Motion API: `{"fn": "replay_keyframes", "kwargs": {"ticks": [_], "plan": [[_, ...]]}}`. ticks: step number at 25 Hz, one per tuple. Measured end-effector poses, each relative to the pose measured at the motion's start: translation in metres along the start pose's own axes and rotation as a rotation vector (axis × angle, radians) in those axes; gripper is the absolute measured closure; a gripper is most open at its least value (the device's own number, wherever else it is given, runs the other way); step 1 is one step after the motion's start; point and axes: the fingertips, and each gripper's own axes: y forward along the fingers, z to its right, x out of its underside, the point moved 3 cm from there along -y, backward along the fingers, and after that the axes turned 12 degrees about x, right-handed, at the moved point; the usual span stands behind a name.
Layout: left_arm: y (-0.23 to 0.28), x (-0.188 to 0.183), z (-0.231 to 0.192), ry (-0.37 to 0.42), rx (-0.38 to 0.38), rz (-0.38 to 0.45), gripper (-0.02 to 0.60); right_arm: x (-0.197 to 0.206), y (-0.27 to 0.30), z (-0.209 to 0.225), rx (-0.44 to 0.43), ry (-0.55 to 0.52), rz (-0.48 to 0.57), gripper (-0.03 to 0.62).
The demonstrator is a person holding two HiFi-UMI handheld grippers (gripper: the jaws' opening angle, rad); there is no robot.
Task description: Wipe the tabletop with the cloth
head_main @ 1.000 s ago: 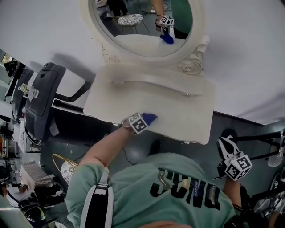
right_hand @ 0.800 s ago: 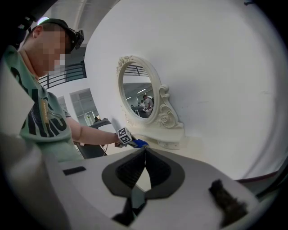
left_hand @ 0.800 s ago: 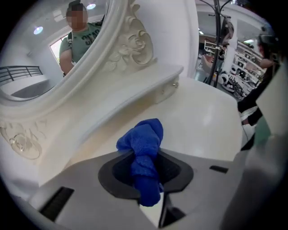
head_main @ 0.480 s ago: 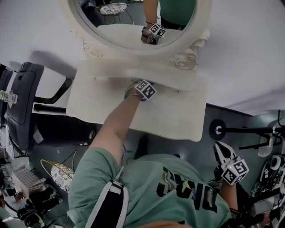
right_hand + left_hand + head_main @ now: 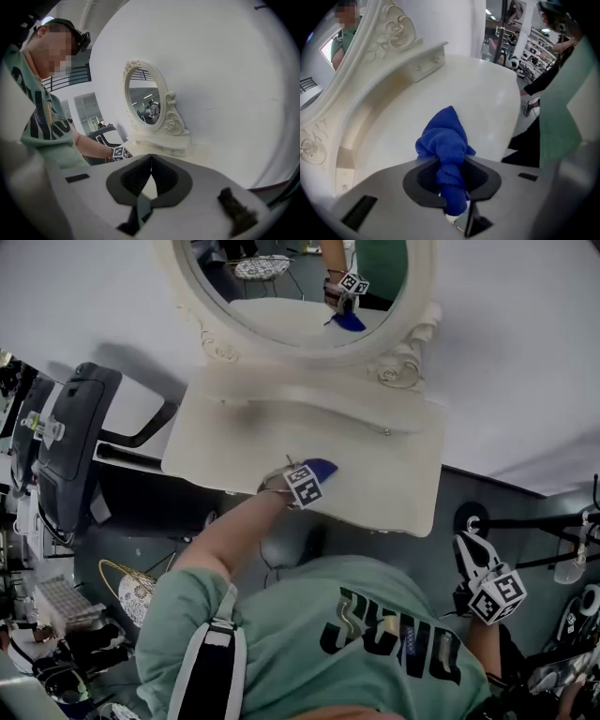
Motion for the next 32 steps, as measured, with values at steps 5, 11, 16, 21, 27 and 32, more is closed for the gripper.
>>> {"fn": "replay_keyframes", "kwargs": {"ticks": [5, 11, 16, 21, 27, 32], "plan": [[0.001, 0.036, 0.072, 0.018, 0.060, -0.056, 0.482, -0.001, -0.007, 0.002, -0.043, 0.010, 0.049, 0.582], [0.024, 0.094, 0.140, 0.019, 0.243, -0.191, 0.482, -0.007, -0.010, 0.006, -0.052, 0.034, 0.101, 0.582], [-0.031, -0.009, 0.035, -0.039, 0.067, 0.125, 0.482, 0.003, -0.012, 0.016, -0.007, 0.056, 0.075, 0.582], [-0.042, -0.106, -0.075, -0.046, -0.102, 0.202, 0.482, 0.005, -0.010, 0.013, 0.038, 0.048, 0.025, 0.582], [0.001, -0.115, -0.148, -0.091, -0.213, 0.092, 0.480, 0.018, -0.015, 0.020, 0.109, 0.053, -0.034, 0.582], [0.004, -0.118, -0.144, -0.123, -0.205, 0.128, 0.483, 0.022, -0.014, 0.015, 0.114, 0.045, -0.072, 0.582]]}}
